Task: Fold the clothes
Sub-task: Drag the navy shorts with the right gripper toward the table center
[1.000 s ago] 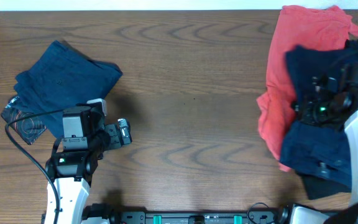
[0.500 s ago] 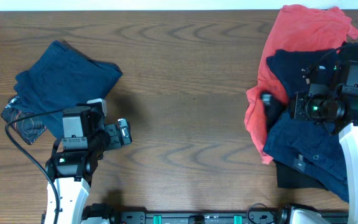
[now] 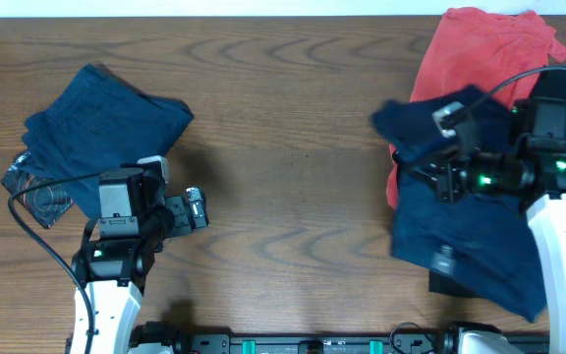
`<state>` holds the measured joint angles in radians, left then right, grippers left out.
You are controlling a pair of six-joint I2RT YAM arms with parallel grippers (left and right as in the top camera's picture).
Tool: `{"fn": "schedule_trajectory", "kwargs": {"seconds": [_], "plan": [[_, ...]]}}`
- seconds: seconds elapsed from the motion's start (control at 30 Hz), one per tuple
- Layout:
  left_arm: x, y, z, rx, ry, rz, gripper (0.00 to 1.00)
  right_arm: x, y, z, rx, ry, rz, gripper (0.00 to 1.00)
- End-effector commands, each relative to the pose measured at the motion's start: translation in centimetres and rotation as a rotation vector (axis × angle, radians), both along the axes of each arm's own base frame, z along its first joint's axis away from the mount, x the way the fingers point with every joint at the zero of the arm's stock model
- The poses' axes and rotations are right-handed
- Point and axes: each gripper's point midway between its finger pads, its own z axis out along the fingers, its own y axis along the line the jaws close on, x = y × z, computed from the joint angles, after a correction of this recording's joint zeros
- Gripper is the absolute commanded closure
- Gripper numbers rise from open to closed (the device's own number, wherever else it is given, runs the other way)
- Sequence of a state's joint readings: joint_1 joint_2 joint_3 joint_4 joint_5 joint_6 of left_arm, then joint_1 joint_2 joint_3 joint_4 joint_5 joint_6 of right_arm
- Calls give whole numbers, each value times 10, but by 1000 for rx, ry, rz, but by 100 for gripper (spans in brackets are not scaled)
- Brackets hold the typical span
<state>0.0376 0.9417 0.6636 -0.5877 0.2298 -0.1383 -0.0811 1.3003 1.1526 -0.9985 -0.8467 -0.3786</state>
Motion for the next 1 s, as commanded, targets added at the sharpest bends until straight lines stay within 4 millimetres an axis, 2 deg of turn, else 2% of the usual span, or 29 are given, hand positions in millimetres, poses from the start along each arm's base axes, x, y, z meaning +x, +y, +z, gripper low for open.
{"fn": "schedule_trajectory", "kwargs": {"seconds": [0.0, 0.03, 0.17, 0.3, 0.37, 0.47, 0.5, 0.57, 0.7, 0.8, 0.9, 0.97], "plan": [[4, 1, 9, -6, -18, 10, 2, -12, 47, 43, 173, -183, 237, 98], [4, 1, 9, -6, -19, 10, 2, -8, 53, 42, 154, -200, 244, 92], [4, 1, 9, -6, -19, 10, 2, 23, 79, 31, 67, -226, 193, 82], [4, 1, 9, -7, -19, 10, 2, 49, 112, 17, 30, -247, 161, 77], [4, 1, 9, -7, -19, 10, 2, 56, 129, 8, 38, -241, 170, 78], [4, 0, 9, -8, -19, 9, 2, 63, 138, -12, 9, -220, 169, 79], [4, 0, 9, -11, -19, 7, 2, 66, 134, -18, -17, -202, 144, 80], [4, -5, 10, -38, -18, -1, 2, 73, 116, -33, -99, -146, 44, 71], [4, -20, 9, -142, 2, 1, 2, 82, 55, -51, -288, -50, -222, 61], [7, -36, 4, -208, 30, -22, 2, 78, 5, -49, -376, 4, -397, 57], [10, -56, -5, -261, 72, -64, 2, 69, -31, -41, -408, 31, -490, 48], [12, -71, -13, -287, 106, -80, 2, 61, -51, -37, -413, 55, -538, 36]]}}
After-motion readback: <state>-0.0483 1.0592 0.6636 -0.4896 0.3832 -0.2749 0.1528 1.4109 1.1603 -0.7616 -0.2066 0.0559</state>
